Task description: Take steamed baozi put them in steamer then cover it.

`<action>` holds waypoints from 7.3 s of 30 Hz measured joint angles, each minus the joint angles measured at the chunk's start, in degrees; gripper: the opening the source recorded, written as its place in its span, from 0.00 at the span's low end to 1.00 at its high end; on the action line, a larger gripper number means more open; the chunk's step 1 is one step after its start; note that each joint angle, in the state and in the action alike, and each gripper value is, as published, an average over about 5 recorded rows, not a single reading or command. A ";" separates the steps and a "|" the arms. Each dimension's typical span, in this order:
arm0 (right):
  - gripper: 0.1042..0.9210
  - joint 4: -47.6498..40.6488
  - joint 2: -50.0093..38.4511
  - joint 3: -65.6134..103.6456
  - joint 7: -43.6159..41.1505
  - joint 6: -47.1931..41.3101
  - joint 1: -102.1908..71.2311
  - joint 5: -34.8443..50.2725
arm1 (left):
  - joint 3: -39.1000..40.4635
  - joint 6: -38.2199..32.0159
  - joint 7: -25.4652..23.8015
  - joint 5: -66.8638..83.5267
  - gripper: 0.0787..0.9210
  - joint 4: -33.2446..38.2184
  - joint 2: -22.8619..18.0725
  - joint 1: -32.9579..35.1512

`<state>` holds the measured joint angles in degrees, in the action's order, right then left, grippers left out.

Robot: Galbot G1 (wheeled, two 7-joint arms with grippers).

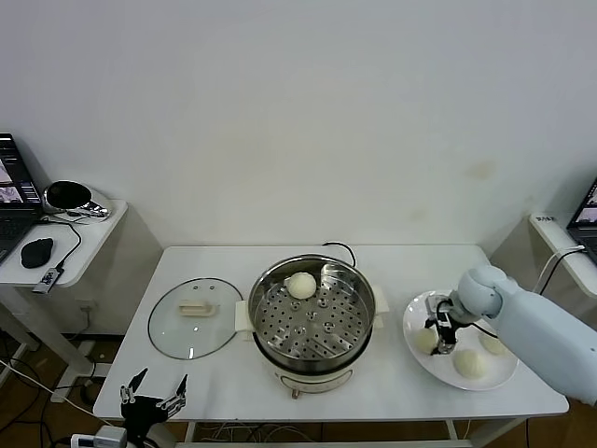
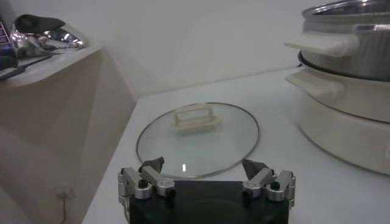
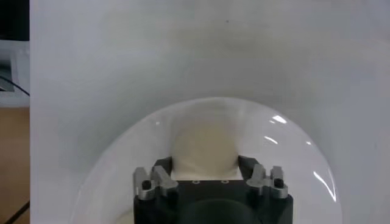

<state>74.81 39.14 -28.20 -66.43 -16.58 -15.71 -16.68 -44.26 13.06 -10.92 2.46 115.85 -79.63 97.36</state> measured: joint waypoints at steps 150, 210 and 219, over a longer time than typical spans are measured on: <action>0.88 6.81 -10.99 -3.90 -7.27 7.19 2.82 -0.44 | 0.32 3.90 -1.72 0.78 0.88 3.32 -2.67 -0.63; 0.56 3.47 -8.00 -15.74 -8.25 7.35 21.61 8.78 | 1.33 3.91 -0.75 -0.03 0.88 0.68 -2.38 -3.67; 0.57 -1.67 2.51 -23.31 -11.01 16.06 37.54 19.03 | 0.79 3.89 -0.34 -0.36 0.88 1.42 -2.31 -3.77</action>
<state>73.14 41.64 -51.50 -77.44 -0.52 21.84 2.35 -43.47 16.94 -11.25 2.09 117.27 -81.95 93.59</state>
